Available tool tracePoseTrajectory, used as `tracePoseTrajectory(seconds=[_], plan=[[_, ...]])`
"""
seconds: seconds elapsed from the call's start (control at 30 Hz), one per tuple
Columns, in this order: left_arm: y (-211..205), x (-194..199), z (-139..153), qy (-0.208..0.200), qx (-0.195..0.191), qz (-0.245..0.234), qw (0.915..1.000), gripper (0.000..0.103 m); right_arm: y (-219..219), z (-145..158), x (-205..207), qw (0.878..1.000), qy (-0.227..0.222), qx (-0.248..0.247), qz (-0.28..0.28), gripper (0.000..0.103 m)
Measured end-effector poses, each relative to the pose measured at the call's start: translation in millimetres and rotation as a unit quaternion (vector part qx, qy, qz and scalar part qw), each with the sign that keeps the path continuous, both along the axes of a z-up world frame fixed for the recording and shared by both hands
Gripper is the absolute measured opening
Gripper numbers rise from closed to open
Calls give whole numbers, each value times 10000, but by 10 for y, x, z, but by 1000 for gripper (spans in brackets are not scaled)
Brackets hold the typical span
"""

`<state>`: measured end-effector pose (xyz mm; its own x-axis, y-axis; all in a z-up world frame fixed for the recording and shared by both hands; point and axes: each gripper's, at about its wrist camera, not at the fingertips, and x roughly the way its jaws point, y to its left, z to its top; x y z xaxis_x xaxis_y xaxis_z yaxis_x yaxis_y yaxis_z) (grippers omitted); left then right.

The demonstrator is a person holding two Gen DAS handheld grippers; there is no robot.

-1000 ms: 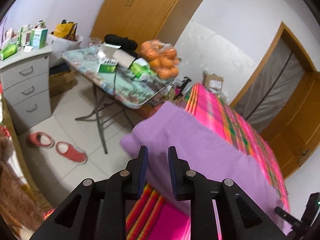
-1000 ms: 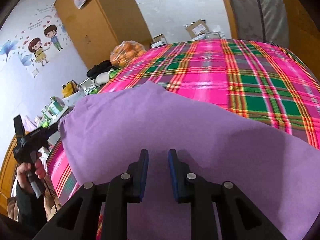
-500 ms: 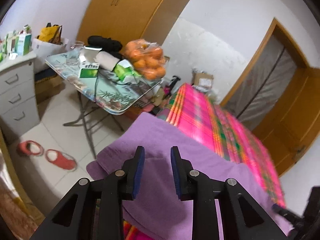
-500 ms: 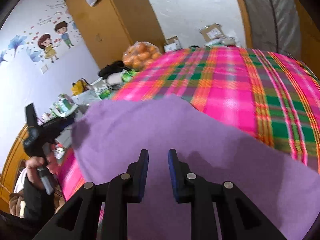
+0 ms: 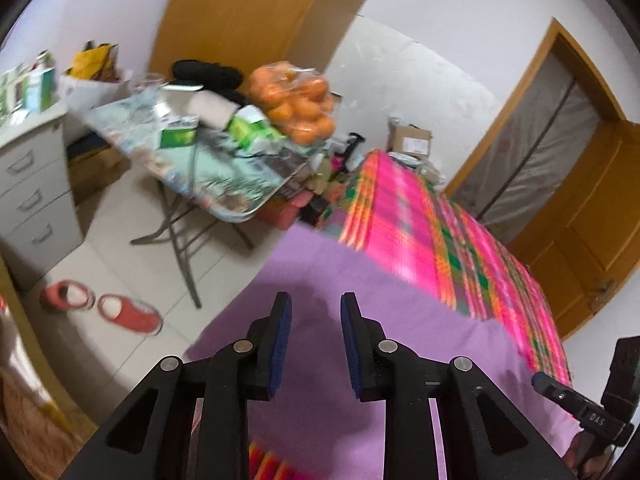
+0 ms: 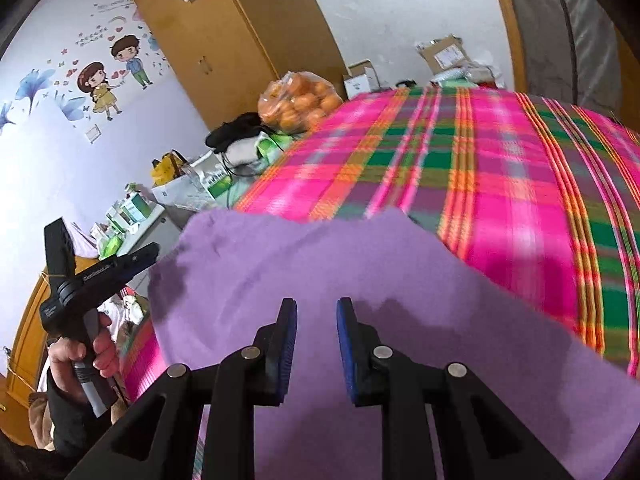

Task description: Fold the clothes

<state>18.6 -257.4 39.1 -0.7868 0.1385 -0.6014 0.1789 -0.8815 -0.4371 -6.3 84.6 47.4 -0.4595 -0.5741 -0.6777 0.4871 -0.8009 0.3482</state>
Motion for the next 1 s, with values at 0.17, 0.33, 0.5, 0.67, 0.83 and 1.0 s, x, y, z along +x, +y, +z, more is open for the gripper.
tracePoseTrajectory(seconds=[0.17, 0.33, 0.5, 0.67, 0.83, 1.0], plan=[[67, -540, -33, -256, 109, -387, 9989, 27, -227, 21, -265, 9999, -100, 43, -63, 24], [0, -838, -287, -491, 91, -204, 9985, 22, -304, -230, -623, 9972, -642, -240, -299, 24], [-268, -784, -396, -646, -64, 564, 9963, 15, -215, -510, -918, 9879, -1212, -717, -653, 18], [-396, -627, -346, -490, 120, 753, 9959, 15, -91, -528, -980, 9801, -1347, -933, -1121, 13], [-69, -444, -7, 236, -58, 135, 9996, 16, -488, -477, -891, 9796, -1458, -1315, -418, 23], [157, -566, -72, 52, -147, -296, 9994, 16, -760, -674, -1060, 9762, -1704, -1308, -301, 7]])
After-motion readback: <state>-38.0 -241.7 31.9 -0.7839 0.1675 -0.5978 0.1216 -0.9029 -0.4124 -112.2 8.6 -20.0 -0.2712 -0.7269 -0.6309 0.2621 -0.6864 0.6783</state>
